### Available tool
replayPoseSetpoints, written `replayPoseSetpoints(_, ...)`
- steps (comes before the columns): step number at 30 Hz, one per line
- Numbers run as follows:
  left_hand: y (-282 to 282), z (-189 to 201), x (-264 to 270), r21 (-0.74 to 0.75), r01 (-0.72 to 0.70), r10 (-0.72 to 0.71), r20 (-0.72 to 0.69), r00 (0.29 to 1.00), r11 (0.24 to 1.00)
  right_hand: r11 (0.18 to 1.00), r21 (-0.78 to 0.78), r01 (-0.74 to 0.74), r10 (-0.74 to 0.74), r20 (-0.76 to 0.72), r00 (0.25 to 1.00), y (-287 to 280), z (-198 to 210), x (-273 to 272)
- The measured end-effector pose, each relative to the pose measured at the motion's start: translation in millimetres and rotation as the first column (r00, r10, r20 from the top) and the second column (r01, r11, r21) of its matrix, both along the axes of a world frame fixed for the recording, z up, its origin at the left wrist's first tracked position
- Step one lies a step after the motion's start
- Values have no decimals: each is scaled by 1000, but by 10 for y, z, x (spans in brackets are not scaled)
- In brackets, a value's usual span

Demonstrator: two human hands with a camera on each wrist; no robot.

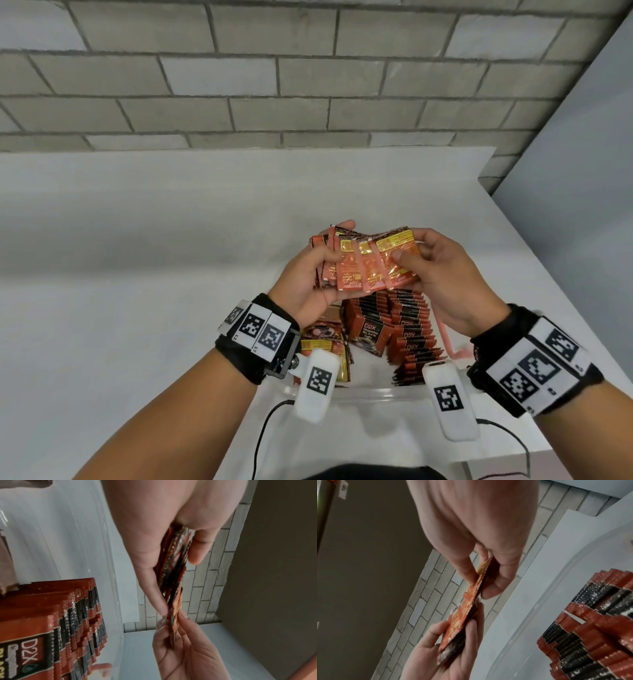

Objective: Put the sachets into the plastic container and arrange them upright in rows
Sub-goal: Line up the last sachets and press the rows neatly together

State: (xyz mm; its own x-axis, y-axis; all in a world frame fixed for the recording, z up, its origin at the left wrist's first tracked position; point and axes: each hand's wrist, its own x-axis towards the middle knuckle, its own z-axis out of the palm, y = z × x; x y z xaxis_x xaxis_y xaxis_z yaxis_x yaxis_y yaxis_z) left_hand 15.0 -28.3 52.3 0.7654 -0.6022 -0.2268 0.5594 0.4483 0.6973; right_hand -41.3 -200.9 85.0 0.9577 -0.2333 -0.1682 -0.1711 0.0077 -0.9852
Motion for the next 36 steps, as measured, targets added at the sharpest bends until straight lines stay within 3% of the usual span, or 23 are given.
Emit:
replayPoseSetpoints(3, 4, -4, -2, 44, 15, -18, 73, 997, 999, 999, 38, 16, -15, -22, 1000, -26, -12, 30)
replayPoseSetpoints(8, -9, -31, -1, 91, 22, -37, 172, 984, 996, 996, -25, -89, 83, -173, 981, 0, -44, 35)
replayPoseSetpoints(12, 19, -66, 16, 169, 16, -45, 173, 984, 985, 1000, 23, -21, 24, -127, 992, -41, -44, 44)
replayPoseSetpoints(18, 38, -60, 25, 299, 33, -92, 186, 978, 954, 991, 114, -75, 91, -141, 986, 16, -47, 39)
replayPoseSetpoints(21, 62, -16, 45, 259, 61, -102, 150, 983, 964, 988, 134, -71, 89, -135, 987, -9, -26, 48)
replayPoseSetpoints(25, 92, 26, 71, 136, 25, -25, -2, 1000, 990, 976, 214, -37, 63, -113, 992, -74, -9, 59)
replayPoseSetpoints(30, 77, -13, 20, 259, 40, -89, 183, 979, 965, 971, 226, -82, 116, -143, 983, -36, -12, 44)
replayPoseSetpoints(32, 76, -2, 15, 272, 38, -91, 184, 979, 961, 977, 193, -89, 120, -152, 981, -20, -18, 42)
replayPoseSetpoints(36, 97, 46, 40, 145, 13, -12, -13, 1000, 989, 985, 163, -51, 72, -126, 989, -62, -12, 58)
